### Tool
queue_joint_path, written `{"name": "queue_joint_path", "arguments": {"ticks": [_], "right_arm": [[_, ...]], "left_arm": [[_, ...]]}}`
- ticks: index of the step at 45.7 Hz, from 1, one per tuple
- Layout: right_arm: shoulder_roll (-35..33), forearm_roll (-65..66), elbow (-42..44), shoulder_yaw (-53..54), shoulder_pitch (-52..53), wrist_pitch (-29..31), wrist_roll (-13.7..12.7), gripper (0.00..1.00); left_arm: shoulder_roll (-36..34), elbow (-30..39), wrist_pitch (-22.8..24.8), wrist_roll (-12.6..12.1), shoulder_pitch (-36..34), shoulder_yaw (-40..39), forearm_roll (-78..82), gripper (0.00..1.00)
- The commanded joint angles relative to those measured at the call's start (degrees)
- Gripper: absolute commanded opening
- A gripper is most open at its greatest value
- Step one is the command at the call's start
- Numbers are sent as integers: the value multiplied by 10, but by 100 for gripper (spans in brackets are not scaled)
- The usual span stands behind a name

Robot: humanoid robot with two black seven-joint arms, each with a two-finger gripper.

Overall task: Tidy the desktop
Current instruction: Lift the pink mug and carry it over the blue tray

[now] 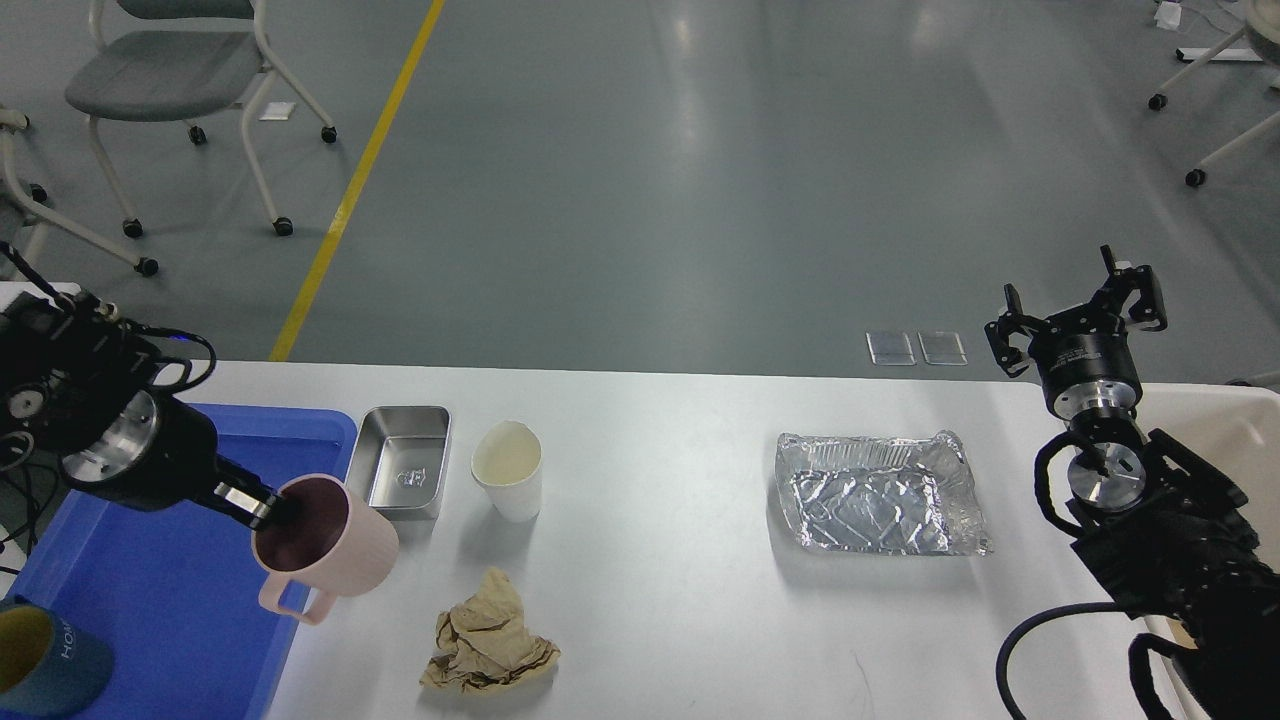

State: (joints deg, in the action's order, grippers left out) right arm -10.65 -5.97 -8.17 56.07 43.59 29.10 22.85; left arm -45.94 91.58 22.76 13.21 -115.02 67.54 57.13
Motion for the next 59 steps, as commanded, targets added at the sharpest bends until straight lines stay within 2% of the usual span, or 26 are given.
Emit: {"name": "queue_joint_path", "arguments": {"ticks": [1, 6, 10, 22, 30, 37, 51, 59], "right_arm": [[-1, 0, 1, -1, -1, 0, -1, 100], [1, 0, 1, -1, -1, 0, 0, 100], [2, 0, 1, 0, 0, 0, 0, 100], [3, 0, 1, -1, 1, 0, -1, 100], [5, 0, 1, -1, 0, 0, -1, 100], [6, 0, 0, -3, 0, 0, -1, 100], [7, 0, 0, -19, 0, -1, 0, 100], [8, 0, 0, -19, 0, 0, 0, 100]], "left_arm": [[-46, 0, 58, 3, -70, -2, 0, 0], [-79, -1, 93, 4, -119, 3, -1, 0], [-98, -2, 108, 2, -128, 4, -1, 0], [-187, -17, 105, -7, -114, 37, 22, 0], [-265, -35, 93, -16, -50, 30, 69, 0], [-298, -53, 63, -13, 1, 29, 75, 0], [-288, -78, -29, -6, 120, 8, 69, 0], [-240, -114, -68, -6, 242, -57, 61, 0]]}}
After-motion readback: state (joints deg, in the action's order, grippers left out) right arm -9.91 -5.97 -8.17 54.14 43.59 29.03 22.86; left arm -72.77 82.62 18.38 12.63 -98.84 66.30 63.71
